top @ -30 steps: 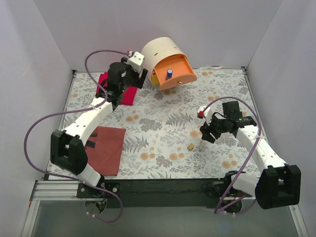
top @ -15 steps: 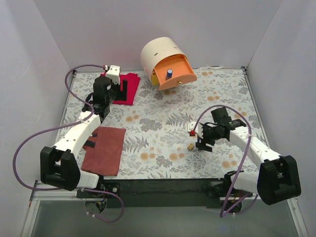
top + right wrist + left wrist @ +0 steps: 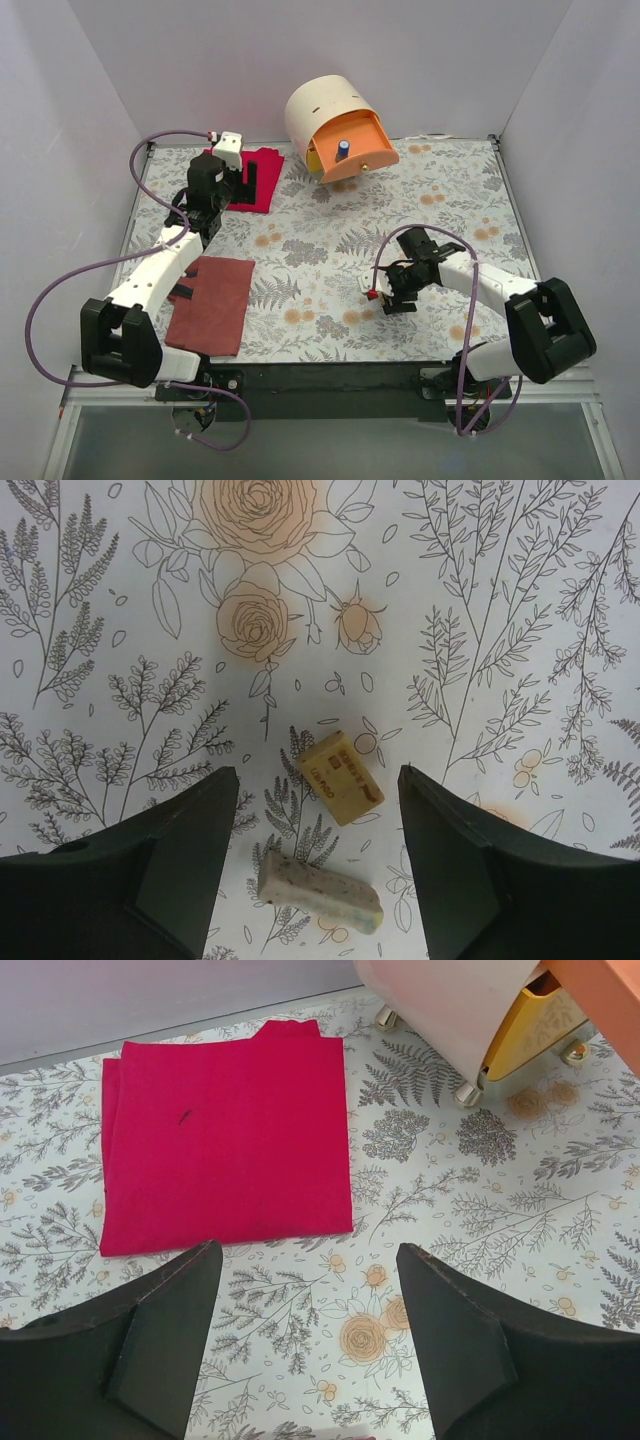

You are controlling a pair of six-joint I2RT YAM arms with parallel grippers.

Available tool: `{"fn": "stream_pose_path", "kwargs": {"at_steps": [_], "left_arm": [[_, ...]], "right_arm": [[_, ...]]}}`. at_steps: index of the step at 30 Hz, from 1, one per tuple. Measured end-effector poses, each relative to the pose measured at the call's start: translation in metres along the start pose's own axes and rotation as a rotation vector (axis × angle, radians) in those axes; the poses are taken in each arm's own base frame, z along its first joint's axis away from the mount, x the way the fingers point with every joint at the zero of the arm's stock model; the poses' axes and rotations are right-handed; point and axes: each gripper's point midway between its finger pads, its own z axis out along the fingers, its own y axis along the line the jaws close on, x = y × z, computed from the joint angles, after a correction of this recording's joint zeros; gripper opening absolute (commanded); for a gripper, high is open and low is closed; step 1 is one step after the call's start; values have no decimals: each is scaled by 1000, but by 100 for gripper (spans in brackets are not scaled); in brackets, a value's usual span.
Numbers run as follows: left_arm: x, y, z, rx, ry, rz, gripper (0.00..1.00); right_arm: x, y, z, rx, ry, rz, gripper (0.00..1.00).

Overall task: Sort the stationery into containers
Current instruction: Pick up the stationery from the center of the board, then place the stationery in the drawer.

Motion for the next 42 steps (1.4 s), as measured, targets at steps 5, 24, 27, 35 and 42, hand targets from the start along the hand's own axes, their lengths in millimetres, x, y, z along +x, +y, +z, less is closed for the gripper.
{"fn": "stream_pose_path", "kwargs": {"at_steps": [5, 24, 27, 35, 42], "left_arm": [[-4, 0, -4, 1, -11, 1, 71], [-1, 2, -4, 11, -26, -2, 71], [-2, 2, -4, 13, -30, 0, 70], [-6, -1, -3, 33, -49, -1, 70], [0, -2, -3, 37, -39, 0, 70]], "right_arm": [[5, -11, 8, -20, 17, -2, 59], [-59, -98, -77, 261, 9, -96, 12], [-95, -143, -121, 436, -51, -125, 13], [-141, -229, -189, 710, -184, -78, 16], [-146, -294, -196, 798, -278, 32, 17]]}}
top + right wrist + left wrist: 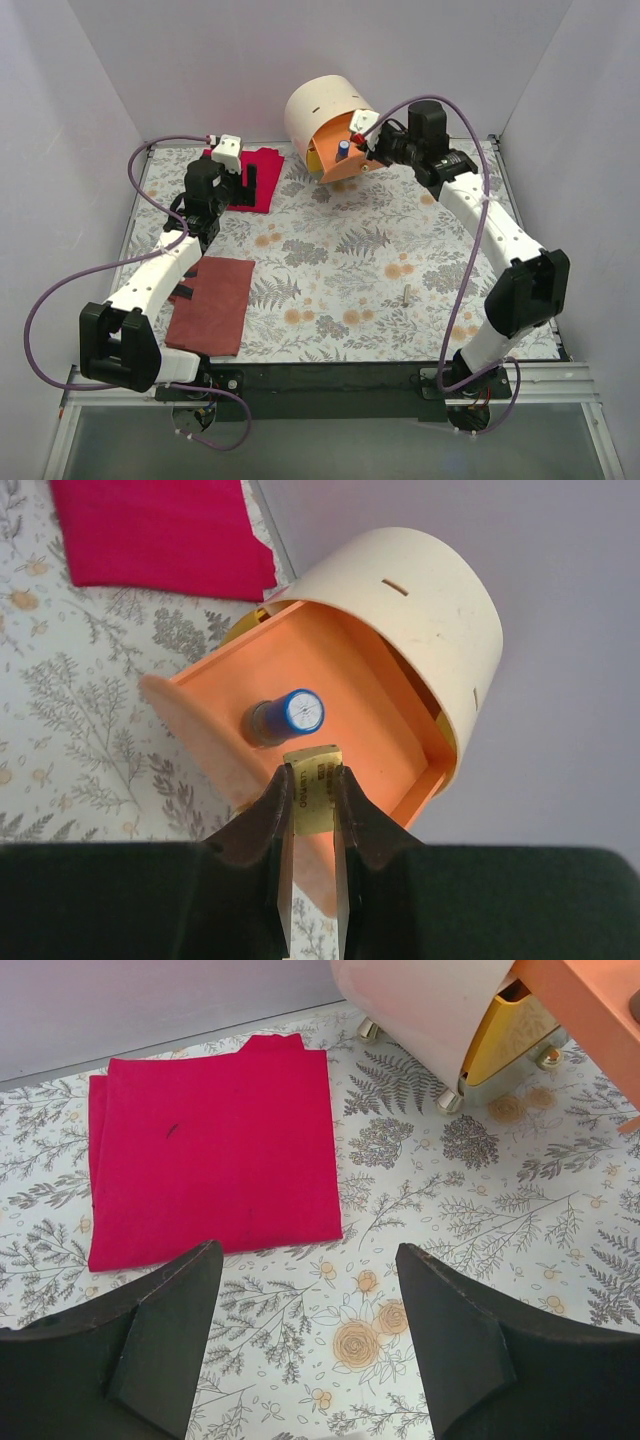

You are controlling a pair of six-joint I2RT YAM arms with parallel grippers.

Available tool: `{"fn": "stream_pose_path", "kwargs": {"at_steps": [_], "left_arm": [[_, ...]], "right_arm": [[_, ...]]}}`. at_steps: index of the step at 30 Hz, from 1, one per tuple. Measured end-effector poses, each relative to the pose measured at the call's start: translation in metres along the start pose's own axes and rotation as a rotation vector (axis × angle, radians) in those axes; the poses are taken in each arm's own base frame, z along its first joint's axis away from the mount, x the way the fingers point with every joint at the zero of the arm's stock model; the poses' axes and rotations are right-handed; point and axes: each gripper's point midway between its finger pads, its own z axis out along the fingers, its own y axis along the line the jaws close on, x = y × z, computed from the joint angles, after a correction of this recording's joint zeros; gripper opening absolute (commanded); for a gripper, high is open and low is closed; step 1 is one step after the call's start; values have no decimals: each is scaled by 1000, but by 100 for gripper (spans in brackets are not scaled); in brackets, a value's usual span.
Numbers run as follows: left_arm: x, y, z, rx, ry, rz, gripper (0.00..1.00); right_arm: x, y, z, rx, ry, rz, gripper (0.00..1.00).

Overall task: Sort the stationery into containers
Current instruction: Place the stationery in the drawer, then pick up the stationery from the center of the board.

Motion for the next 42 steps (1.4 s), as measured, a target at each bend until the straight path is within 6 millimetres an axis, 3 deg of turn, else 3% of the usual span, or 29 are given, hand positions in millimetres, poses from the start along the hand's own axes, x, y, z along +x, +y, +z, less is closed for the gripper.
{"fn": "stream_pose_path", "kwargs": {"at_steps": [5, 11, 13, 18, 27, 30, 35, 37, 39, 42], "left_arm": [[-3, 0, -2, 0, -9, 0, 70], [-5, 3, -4, -6, -15, -2, 70], [-5, 4, -4, -8, -14, -2, 70], [-5, 5, -4, -10, -14, -3, 70], [-5, 2, -4, 10, -16, -4, 70], [-5, 1, -4, 15, -15, -4, 70], [-6, 0, -4, 18, -20, -3, 70], [-5, 0, -3, 21, -21, -3, 70], [-1, -1, -3, 25, -15, -4, 70], [-1, -2, -3, 30, -16, -4, 70]], "right_arm": [[9, -21, 28, 33, -13, 64, 20], [20, -40, 54, 62, -14, 95, 33], [27, -42, 59, 69, -1, 112, 42], [48, -43, 68, 85, 43, 153, 57], [68, -62, 56, 157, 89, 208, 59], [72, -62, 34, 172, 101, 221, 61], [73, -51, -39, 174, 133, 212, 62], [74, -38, -69, 142, 161, 186, 62], [77, -8, -91, 70, 193, 162, 62], [97, 62, -111, -117, 252, 123, 64]]}}
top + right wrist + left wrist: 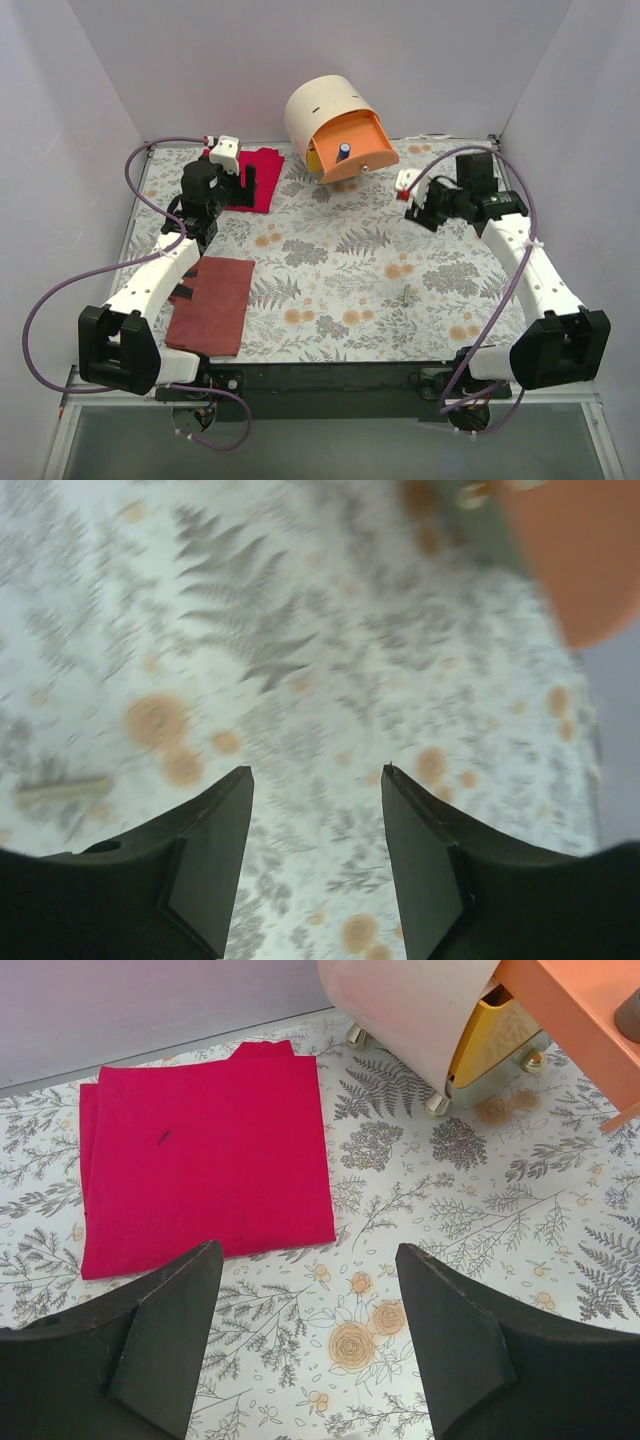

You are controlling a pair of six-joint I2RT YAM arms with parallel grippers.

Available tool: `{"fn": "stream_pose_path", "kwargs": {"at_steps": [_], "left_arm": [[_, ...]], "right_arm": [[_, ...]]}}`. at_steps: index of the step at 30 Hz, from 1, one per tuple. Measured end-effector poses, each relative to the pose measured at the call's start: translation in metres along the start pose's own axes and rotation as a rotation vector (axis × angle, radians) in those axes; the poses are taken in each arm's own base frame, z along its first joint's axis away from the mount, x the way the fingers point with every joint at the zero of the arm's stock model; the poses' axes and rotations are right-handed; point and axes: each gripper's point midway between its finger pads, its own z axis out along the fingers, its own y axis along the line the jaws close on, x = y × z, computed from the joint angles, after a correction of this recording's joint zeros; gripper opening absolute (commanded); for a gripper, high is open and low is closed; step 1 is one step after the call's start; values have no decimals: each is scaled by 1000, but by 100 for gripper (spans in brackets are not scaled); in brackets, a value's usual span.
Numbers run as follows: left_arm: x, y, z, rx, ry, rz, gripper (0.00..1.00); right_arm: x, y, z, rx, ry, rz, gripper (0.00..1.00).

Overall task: Sort the stationery into containers
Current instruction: Pick up the stationery from the center of the board.

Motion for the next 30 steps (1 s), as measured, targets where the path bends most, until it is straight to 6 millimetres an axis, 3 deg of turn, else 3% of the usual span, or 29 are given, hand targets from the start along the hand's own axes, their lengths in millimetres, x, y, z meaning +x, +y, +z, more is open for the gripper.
{"fn": "stream_pose_path", "kwargs": {"at_steps": [3, 5, 9, 11, 19, 30], "left_arm": [[-1, -1, 0, 7, -3, 0, 70], [-1, -2, 0, 11, -4, 0, 70], [-1, -3, 0, 18, -4, 0, 70], [-1, -3, 0, 20, -3, 0, 70], [0, -4, 0, 25, -1, 1, 70], [2, -1, -5, 18, 2, 6, 70]], "right_arm": [[51, 81, 1, -241, 107, -40, 64], [81, 123, -2, -377, 167, -48, 64], [116, 175, -13, -537, 219, -118, 64], [121, 185, -18, -571, 214, -179, 64], [113, 192, -19, -573, 75, -505, 58], [114, 214, 3, -697, -7, -575, 52]]}}
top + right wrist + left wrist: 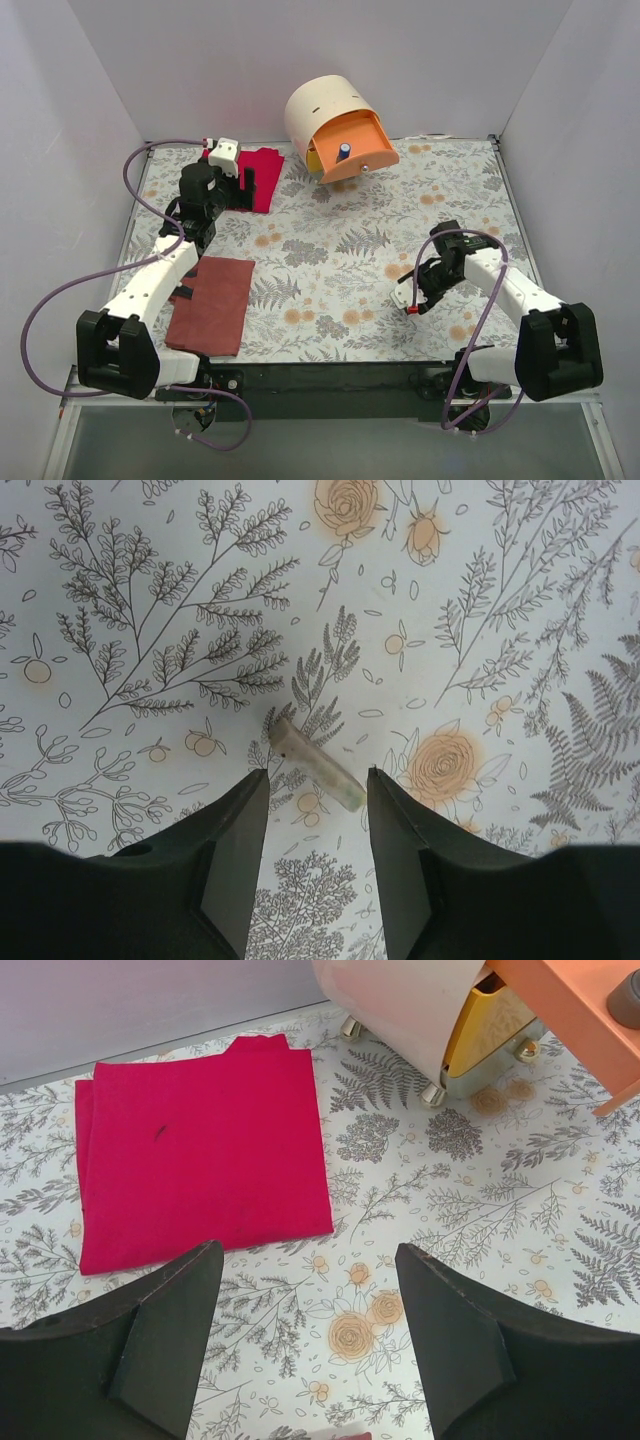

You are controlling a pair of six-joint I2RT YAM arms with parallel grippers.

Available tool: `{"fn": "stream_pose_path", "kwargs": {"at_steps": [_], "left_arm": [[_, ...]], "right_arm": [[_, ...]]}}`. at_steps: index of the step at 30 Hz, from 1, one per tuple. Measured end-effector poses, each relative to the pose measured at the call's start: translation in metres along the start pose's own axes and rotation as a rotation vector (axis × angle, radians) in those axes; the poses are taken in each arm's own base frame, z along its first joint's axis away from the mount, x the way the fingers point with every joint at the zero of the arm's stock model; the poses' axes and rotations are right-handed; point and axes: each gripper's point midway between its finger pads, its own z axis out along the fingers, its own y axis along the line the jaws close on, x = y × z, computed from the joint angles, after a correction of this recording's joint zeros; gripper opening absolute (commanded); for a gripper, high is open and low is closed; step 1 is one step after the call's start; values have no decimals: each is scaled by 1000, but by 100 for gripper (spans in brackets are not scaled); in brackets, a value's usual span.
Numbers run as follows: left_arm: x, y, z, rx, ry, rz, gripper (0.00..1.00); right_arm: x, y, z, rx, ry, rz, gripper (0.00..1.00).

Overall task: Sort the stationery into containers
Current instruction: Pick up the stationery from the center of the board.

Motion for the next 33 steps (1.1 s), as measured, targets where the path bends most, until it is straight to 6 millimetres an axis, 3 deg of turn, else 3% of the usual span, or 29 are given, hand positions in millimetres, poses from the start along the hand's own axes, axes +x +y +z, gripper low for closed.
{"fn": "stream_pose_path", "kwargs": {"at_steps": [7, 15, 19, 20, 24, 29, 33], "left_arm": [[4, 5, -5, -13, 8, -4, 70], [4, 12, -6, -28, 7, -9, 70], [4, 13, -6, -30, 7, -9, 70], [4, 13, -6, -30, 7, -10, 70], [5, 12, -5, -26, 8, -10, 70], [8, 11, 0, -19, 18, -12, 70], [10, 10, 6, -13, 30, -19, 70]], "right_arm": [[-1, 5, 18, -92, -5, -33, 48], [15, 8, 29, -158, 41, -28, 42], [23, 0, 31, -150, 62, -39, 25], [24, -2, 31, -146, 67, -44, 16], [27, -11, 30, -137, 84, -60, 1], [30, -38, 17, -92, 129, -100, 1], [23, -105, -21, 66, 172, -135, 1]]}}
